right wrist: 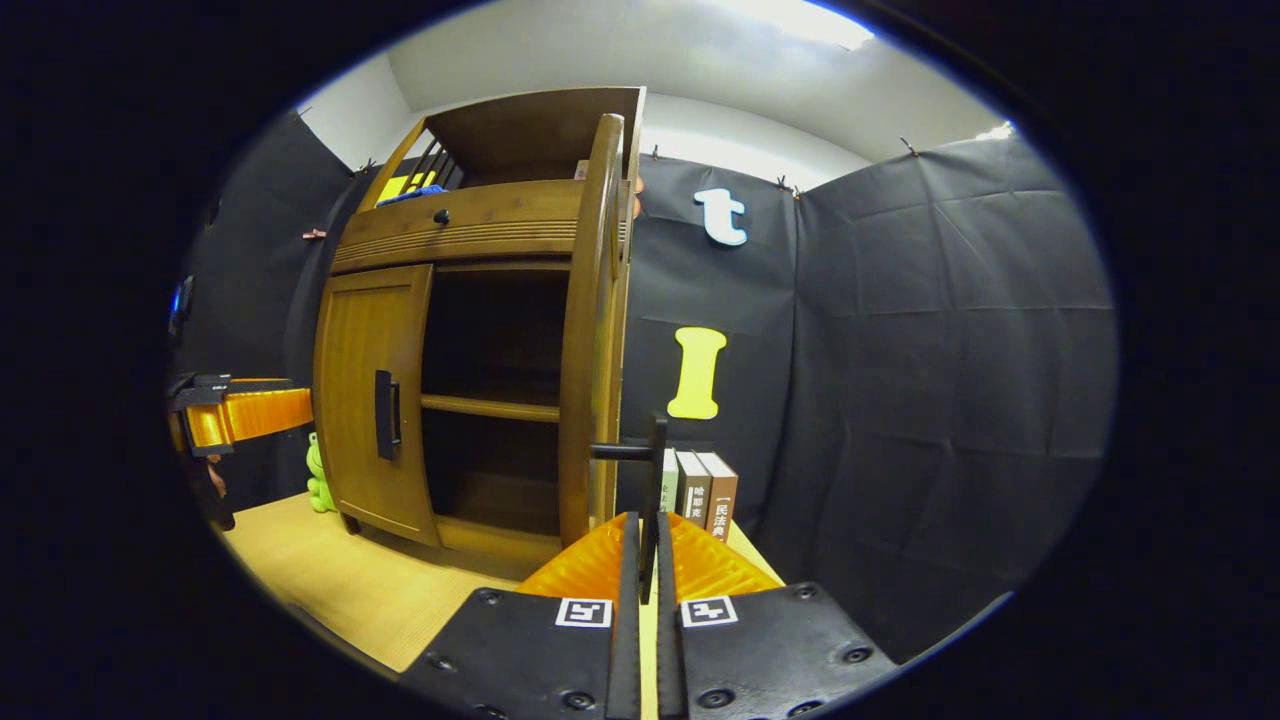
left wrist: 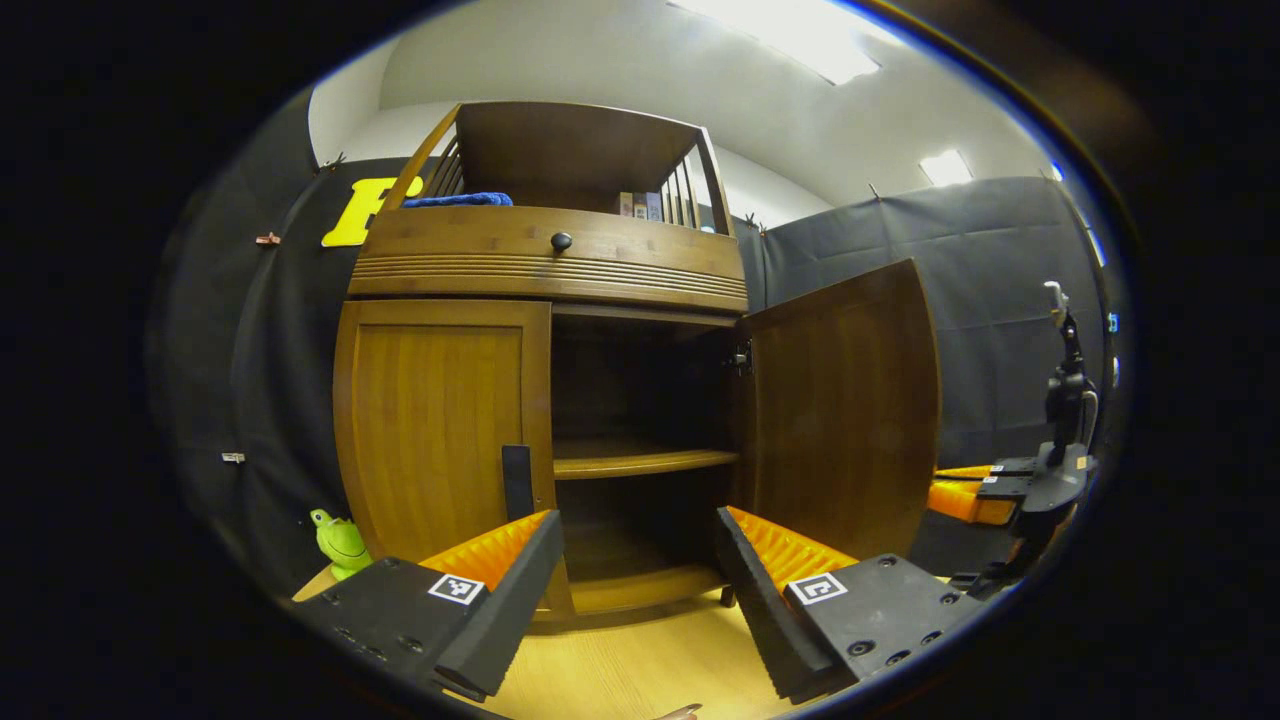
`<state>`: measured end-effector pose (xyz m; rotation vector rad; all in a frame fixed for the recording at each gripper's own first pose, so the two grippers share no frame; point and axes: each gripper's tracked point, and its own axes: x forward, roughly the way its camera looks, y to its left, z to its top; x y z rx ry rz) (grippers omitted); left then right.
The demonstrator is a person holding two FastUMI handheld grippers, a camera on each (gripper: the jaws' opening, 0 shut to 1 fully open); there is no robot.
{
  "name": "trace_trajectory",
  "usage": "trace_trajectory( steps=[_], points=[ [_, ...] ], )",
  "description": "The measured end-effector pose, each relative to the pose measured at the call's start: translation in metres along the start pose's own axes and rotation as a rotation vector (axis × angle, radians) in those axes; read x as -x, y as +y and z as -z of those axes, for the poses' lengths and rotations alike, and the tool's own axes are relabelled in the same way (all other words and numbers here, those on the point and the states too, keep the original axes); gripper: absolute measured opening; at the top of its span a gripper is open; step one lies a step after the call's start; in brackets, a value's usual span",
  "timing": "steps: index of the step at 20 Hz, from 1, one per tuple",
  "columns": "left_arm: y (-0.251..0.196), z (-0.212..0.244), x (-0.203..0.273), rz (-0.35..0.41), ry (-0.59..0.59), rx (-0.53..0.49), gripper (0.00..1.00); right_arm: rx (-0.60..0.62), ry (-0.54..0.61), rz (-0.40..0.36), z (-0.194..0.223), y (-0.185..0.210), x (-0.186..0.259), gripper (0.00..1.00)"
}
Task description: Open the right door of the double-door shoe cabinet with the right hand, and open the left door with the left hand.
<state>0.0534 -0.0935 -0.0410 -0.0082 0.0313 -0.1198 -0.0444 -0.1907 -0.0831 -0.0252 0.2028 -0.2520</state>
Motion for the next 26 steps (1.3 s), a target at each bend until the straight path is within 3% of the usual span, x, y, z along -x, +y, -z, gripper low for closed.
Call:
trace_trajectory(
  steps=[2, 4, 13, 14, 18, 19, 22, 26],
  points=[
    [0.002, 0.006, -0.008, -0.015, 0.006, -0.012, 0.92, 0.012, -0.008, 0.026, 0.0, -0.011, 0.004, 0.11],
    [0.006, 0.014, -0.016, -0.03, 0.02, -0.023, 0.95, 0.012, -0.019, 0.042, -0.002, -0.017, 0.005, 0.11],
    [0.025, 0.021, -0.043, -0.063, 0.001, -0.027, 0.94, -0.019, -0.089, -0.003, -0.016, -0.005, 0.028, 0.11],
    [0.03, 0.023, -0.05, -0.066, -0.001, -0.028, 0.94, -0.032, -0.103, 0.001, -0.02, -0.004, 0.033, 0.14],
    [0.056, 0.027, -0.08, -0.105, -0.04, -0.04, 0.92, -0.038, -0.109, 0.002, -0.019, -0.003, 0.036, 0.79],
    [0.063, 0.029, -0.088, -0.115, -0.048, -0.039, 0.92, -0.027, -0.107, 0.008, -0.019, -0.003, 0.034, 0.76],
    [0.085, 0.037, -0.112, -0.159, -0.061, -0.028, 0.92, -0.02, -0.086, -0.022, -0.011, 0.007, 0.029, 0.91],
    [0.108, 0.053, -0.137, -0.207, -0.042, -0.02, 0.89, -0.042, -0.128, -0.045, -0.019, 0.009, 0.024, 0.92]
  ],
)
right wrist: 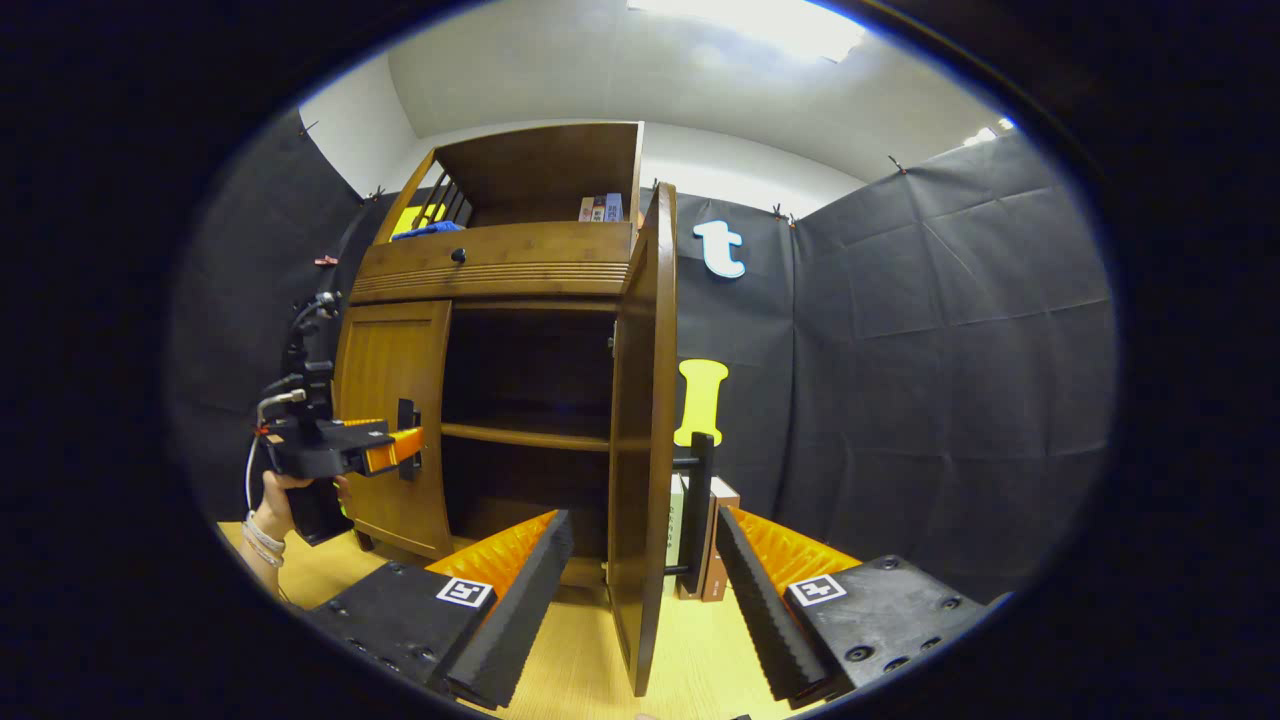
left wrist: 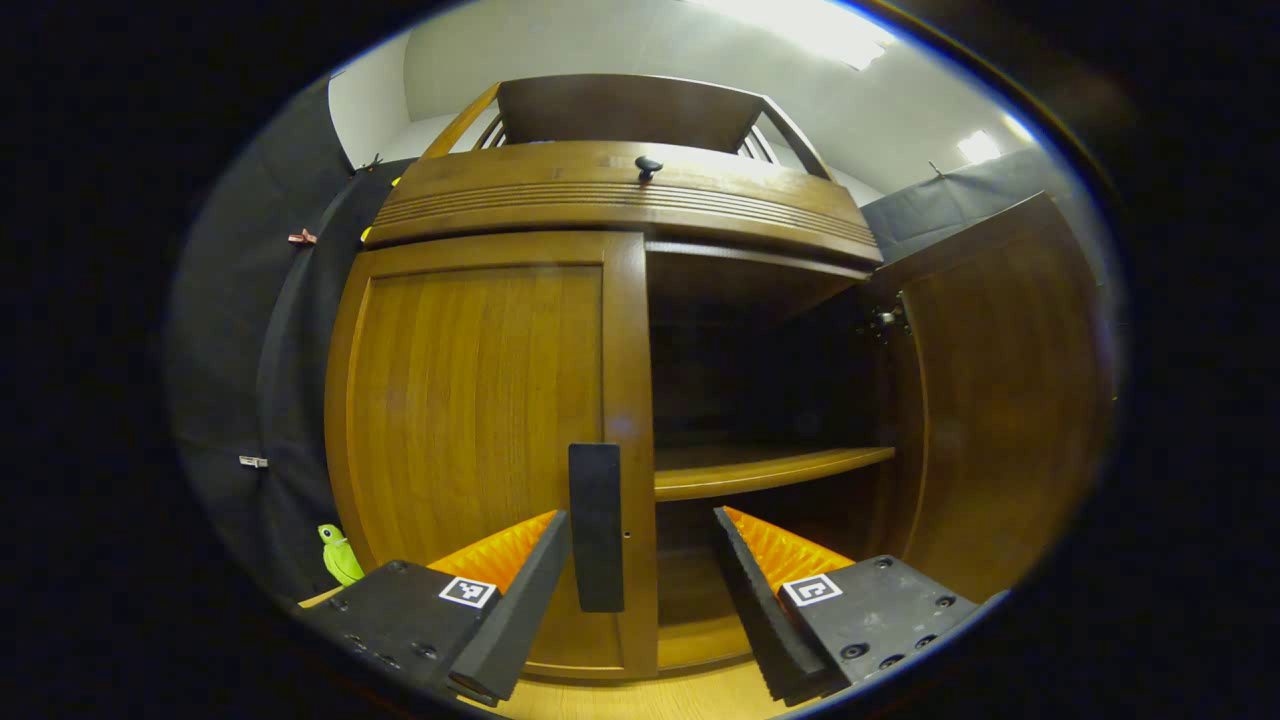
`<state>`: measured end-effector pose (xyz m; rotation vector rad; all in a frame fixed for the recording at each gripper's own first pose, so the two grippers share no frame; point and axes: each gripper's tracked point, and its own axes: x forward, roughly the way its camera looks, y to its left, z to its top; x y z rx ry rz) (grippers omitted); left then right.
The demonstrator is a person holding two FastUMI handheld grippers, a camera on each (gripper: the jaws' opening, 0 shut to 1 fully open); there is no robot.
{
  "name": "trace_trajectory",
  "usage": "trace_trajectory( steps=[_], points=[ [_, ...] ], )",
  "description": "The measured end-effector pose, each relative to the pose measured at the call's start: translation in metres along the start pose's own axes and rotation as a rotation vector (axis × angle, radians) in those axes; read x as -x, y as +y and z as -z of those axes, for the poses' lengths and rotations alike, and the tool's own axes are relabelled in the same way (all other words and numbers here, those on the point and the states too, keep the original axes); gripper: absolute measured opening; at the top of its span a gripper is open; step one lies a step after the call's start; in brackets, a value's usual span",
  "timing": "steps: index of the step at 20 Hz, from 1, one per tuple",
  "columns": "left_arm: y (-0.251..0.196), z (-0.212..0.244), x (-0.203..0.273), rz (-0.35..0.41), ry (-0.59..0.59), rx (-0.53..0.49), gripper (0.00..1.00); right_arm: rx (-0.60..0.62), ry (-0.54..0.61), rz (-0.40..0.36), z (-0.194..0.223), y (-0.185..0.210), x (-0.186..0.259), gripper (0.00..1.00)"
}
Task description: Open the right door of the double-door shoe cabinet with the right hand, and open the left door with the left hand.
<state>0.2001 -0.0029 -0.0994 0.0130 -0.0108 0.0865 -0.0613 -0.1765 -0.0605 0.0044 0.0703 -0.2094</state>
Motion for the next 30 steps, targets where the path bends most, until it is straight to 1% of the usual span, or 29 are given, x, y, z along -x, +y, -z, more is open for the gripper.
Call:
trace_trajectory(
  steps=[1, 2, 4, 7, 8, 9, 10, 13, 15, 16, 19, 22, 23, 24, 25, 26, 27, 28, 30],
  points=[
    [0.003, 0.004, -0.006, -0.007, 0.003, 0.004, 0.87, -0.004, -0.017, -0.002, -0.002, 0.0, 0.0, 0.93],
    [0.006, 0.005, -0.01, -0.015, 0.001, 0.0, 0.82, -0.006, -0.033, 0.001, -0.006, -0.002, 0.0, 0.94],
    [0.015, 0.013, -0.022, -0.042, 0.01, -0.018, 0.79, -0.001, -0.055, 0.024, -0.009, -0.009, 0.001, 0.96],
    [0.015, 0.019, -0.03, -0.027, 0.027, 0.006, 0.7, 0.003, -0.071, 0.059, -0.011, -0.02, 0.001, 0.94],
    [0.017, 0.02, -0.032, -0.036, 0.032, 0.002, 0.65, 0.002, -0.076, 0.061, -0.012, -0.022, 0.001, 0.96],
    [0.02, 0.02, -0.033, -0.058, 0.026, -0.016, 0.61, 0.002, -0.08, 0.06, -0.013, -0.021, 0.001, 0.97],
    [0.023, 0.021, -0.034, -0.07, 0.024, -0.034, 0.52, 0.004, -0.082, 0.057, -0.013, -0.021, 0.001, 0.97],
    [0.021, 0.019, -0.037, -0.071, 0.019, -0.037, 0.36, 0.021, -0.068, 0.063, -0.007, -0.023, 0.0, 0.96],
    [0.022, 0.02, -0.035, -0.063, 0.028, -0.012, 0.38, 0.024, -0.048, 0.063, -0.002, -0.024, -0.001, 0.96],
    [0.022, 0.02, -0.035, -0.06, 0.033, 0.003, 0.35, 0.019, -0.039, 0.058, 0.0, -0.023, 0.0, 0.96],
    [0.021, 0.019, -0.033, -0.054, 0.046, 0.017, 0.33, 0.006, -0.034, 0.051, -0.002, -0.018, 0.002, 0.97],
    [0.022, 0.019, -0.024, -0.039, 0.054, 0.025, 0.31, 0.001, -0.039, 0.051, -0.005, -0.015, 0.005, 0.96],
    [0.022, 0.018, -0.021, -0.031, 0.057, 0.032, 0.31, -0.003, -0.039, 0.048, -0.005, -0.013, 0.006, 0.95],
    [0.021, 0.017, -0.015, -0.021, 0.061, 0.038, 0.31, -0.005, -0.037, 0.046, -0.005, -0.012, 0.006, 0.96],
    [0.022, 0.015, -0.009, -0.011, 0.063, 0.044, 0.31, -0.006, -0.033, 0.045, -0.005, -0.01, 0.007, 0.94],
    [0.023, 0.015, -0.001, -0.003, 0.065, 0.049, 0.31, -0.007, -0.028, 0.038, -0.004, -0.007, 0.007, 0.96],
    [0.024, 0.014, 0.005, 0.003, 0.066, 0.055, 0.31, -0.008, -0.023, 0.031, -0.003, -0.002, 0.009, 0.94],
    [0.025, 0.013, 0.012, 0.008, 0.065, 0.061, 0.31, -0.005, -0.022, 0.022, -0.003, 0.003, 0.01, 0.96],
    [0.027, 0.01, 0.026, 0.015, 0.065, 0.066, 0.31, 0.004, -0.027, 0.006, -0.005, 0.013, 0.01, 0.96]
  ],
)
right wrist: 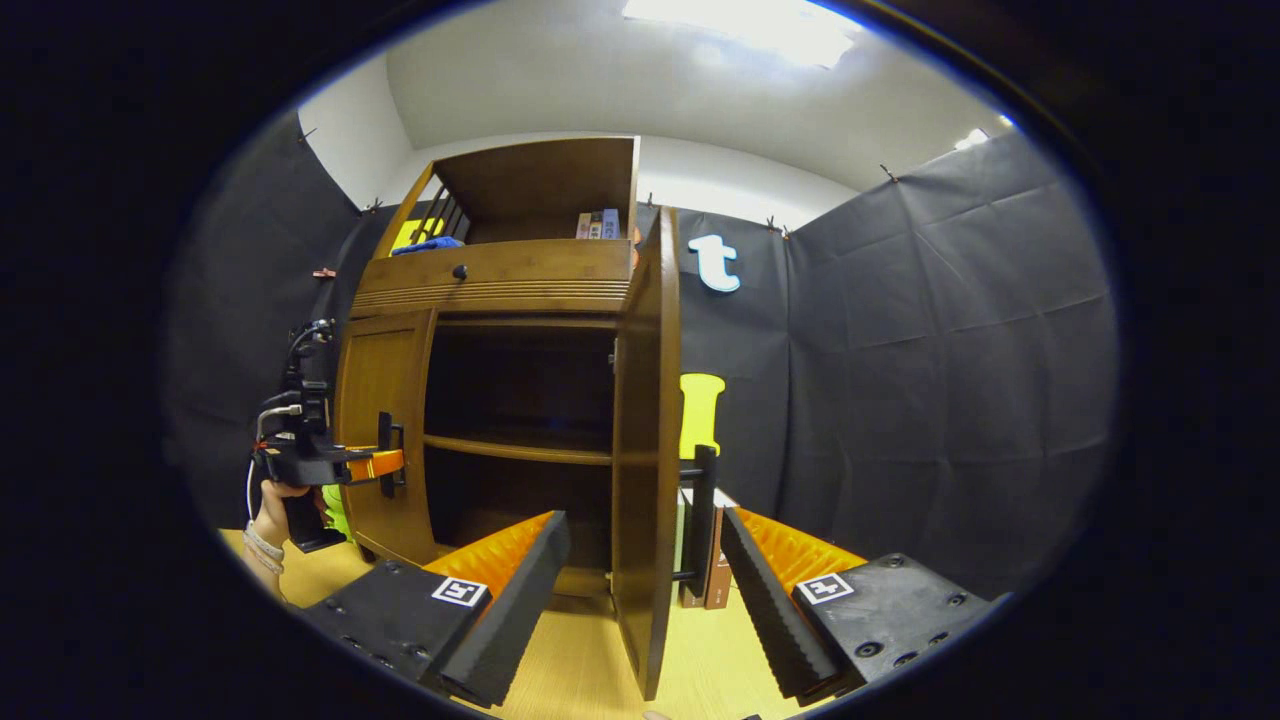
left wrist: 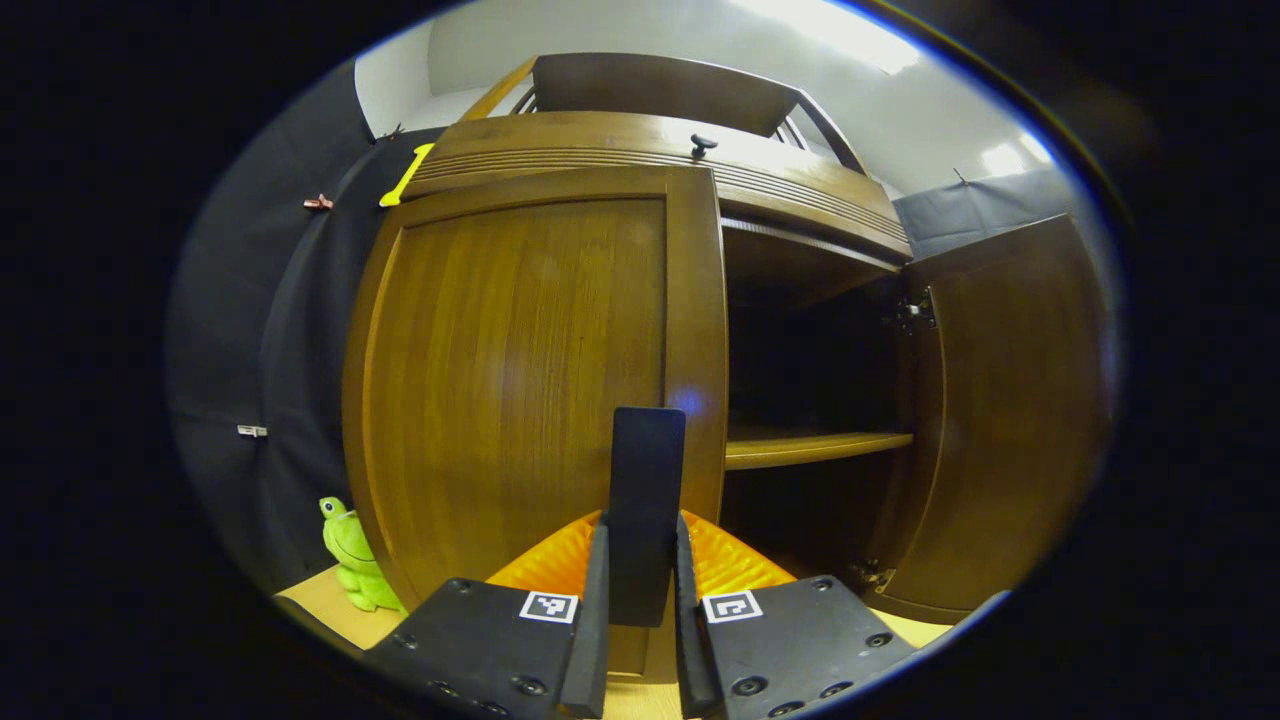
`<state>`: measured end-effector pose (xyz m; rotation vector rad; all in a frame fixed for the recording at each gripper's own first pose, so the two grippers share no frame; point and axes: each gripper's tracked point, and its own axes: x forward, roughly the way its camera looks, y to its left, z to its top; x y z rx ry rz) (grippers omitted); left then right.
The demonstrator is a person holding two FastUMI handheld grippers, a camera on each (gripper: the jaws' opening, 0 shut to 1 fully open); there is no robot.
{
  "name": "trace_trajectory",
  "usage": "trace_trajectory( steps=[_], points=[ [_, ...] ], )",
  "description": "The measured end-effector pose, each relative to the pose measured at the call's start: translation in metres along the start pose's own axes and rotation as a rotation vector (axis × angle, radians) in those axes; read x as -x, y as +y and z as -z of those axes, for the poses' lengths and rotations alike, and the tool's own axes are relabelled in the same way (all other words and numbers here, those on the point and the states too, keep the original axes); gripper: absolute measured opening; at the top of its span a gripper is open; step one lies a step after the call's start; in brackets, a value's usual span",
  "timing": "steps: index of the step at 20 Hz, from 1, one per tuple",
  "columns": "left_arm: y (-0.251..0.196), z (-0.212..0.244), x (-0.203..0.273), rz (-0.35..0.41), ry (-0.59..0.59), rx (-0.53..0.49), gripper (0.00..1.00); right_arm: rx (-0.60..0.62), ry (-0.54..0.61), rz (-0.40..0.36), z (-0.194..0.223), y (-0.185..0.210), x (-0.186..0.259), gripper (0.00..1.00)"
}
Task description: Open the right door of the double-door shoe cabinet with the right hand, and open the left door with the left hand.
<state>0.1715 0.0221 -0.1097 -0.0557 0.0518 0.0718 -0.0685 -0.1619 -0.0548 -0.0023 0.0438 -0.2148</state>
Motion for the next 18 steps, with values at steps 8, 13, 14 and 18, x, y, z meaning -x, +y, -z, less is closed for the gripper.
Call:
trace_trajectory(
  steps=[8, 13, 14, 18],
  points=[
    [0.016, -0.005, 0.055, 0.015, 0.001, 0.008, 0.31, -0.001, 0.01, -0.059, -0.003, 0.032, 0.01, 0.96],
    [0.032, -0.007, 0.084, 0.002, 0.003, 0.011, 0.31, 0.015, -0.005, -0.105, -0.011, 0.056, 0.019, 0.96],
    [0.034, -0.006, 0.089, 0.0, 0.004, 0.012, 0.31, 0.016, -0.009, -0.115, -0.013, 0.06, 0.021, 0.96],
    [0.048, -0.008, 0.111, -0.023, 0.007, 0.002, 0.3, 0.006, -0.015, -0.146, -0.016, 0.077, 0.025, 0.96]
  ],
)
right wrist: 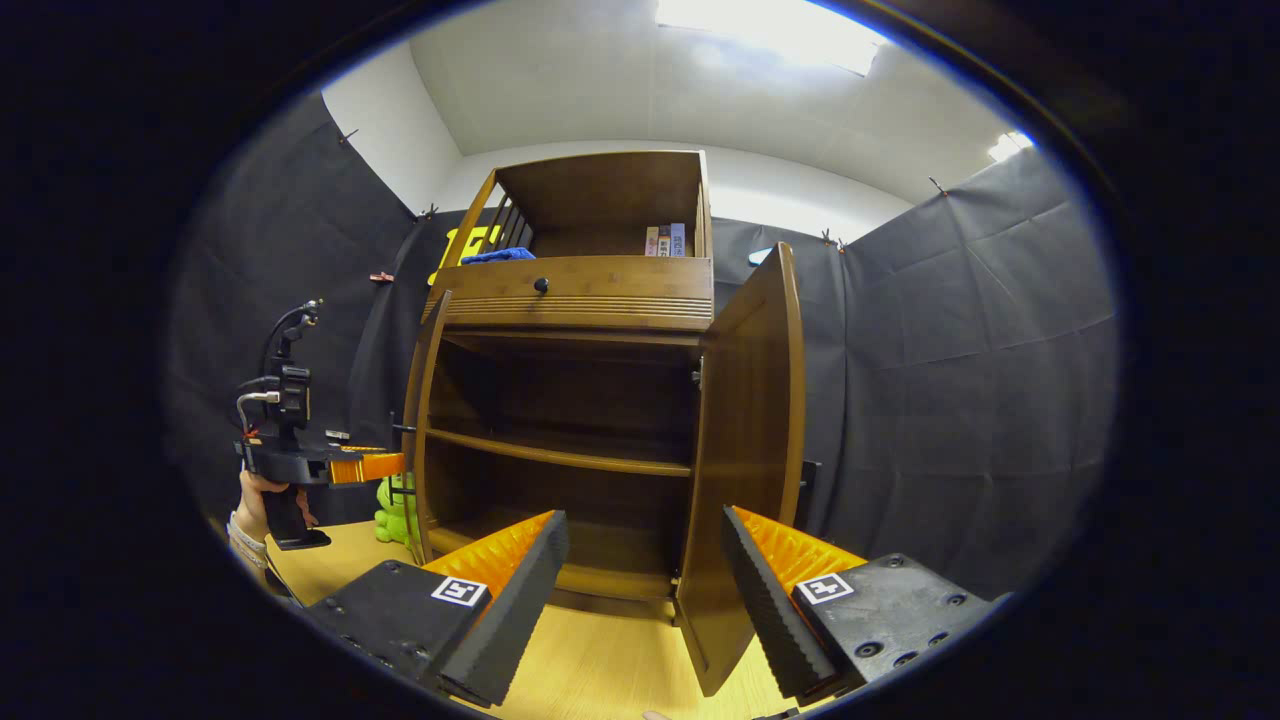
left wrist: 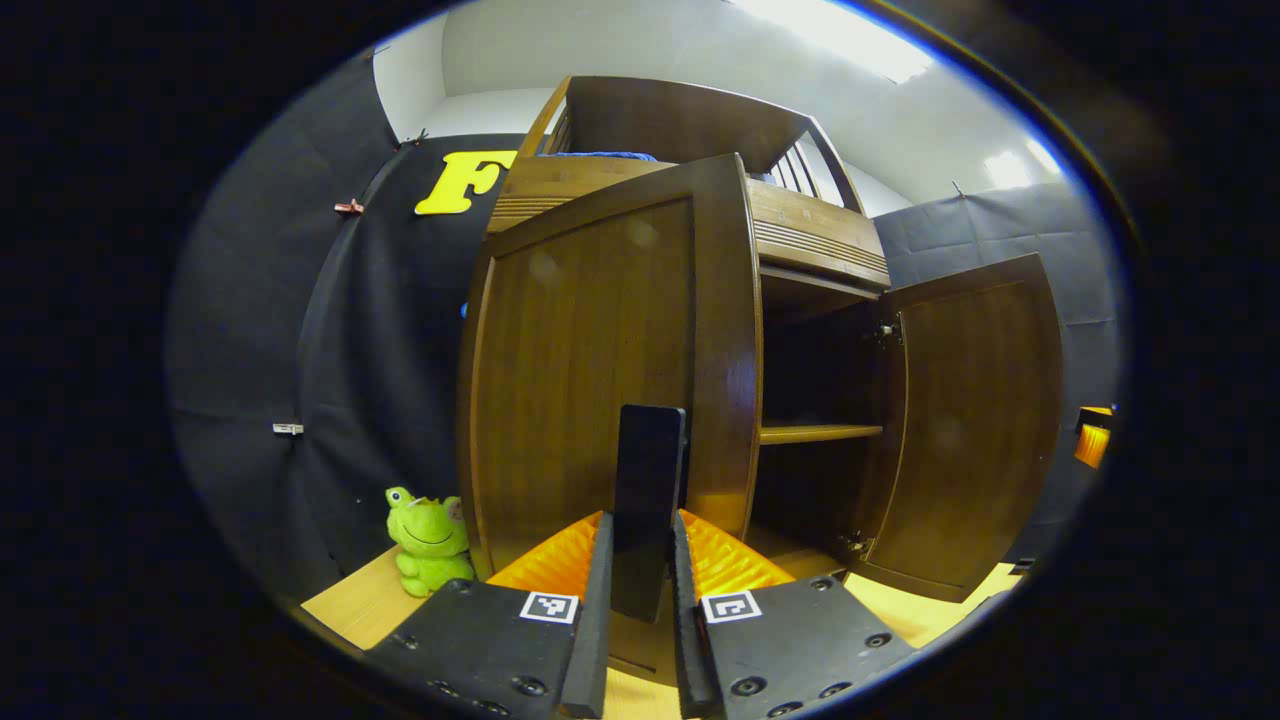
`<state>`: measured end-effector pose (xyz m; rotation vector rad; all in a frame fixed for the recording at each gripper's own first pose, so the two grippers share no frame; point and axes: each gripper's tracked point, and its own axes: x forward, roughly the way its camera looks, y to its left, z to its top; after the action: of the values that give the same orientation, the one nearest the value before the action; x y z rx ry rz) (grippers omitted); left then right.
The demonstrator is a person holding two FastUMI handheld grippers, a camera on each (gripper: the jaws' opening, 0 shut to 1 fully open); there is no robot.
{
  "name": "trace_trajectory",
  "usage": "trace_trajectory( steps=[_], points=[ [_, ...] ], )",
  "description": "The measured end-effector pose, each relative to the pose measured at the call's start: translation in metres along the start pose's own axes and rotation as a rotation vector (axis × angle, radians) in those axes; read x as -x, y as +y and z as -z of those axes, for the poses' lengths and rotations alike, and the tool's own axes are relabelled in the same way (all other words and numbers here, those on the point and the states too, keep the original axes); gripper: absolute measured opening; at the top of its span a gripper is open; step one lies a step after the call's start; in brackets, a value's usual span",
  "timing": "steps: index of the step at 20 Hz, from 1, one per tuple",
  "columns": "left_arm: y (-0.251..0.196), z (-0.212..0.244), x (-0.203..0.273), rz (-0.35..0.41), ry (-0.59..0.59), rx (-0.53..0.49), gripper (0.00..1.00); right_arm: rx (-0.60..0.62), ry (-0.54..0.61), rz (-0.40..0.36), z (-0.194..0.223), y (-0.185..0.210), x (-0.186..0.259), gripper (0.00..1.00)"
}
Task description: Open the right door of the double-door shoe cabinet with the right hand, and open the left door with the left hand.
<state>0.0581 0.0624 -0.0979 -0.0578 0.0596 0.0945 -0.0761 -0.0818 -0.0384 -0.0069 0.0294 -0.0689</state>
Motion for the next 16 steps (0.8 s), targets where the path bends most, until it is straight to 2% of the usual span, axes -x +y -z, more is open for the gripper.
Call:
trace_trajectory(
  steps=[6, 8, 16],
  points=[
    [0.022, -0.002, 0.025, -0.037, 0.001, -0.003, 0.29, 0.011, -0.005, -0.042, -0.004, 0.022, 0.0, 0.96],
    [0.031, -0.002, 0.034, -0.056, 0.0, -0.009, 0.25, 0.018, -0.007, -0.058, -0.006, 0.03, -0.003, 0.96],
    [0.06, -0.003, 0.054, -0.071, 0.006, 0.03, 0.22, -0.002, -0.014, -0.115, -0.008, 0.057, -0.009, 0.97]
  ],
)
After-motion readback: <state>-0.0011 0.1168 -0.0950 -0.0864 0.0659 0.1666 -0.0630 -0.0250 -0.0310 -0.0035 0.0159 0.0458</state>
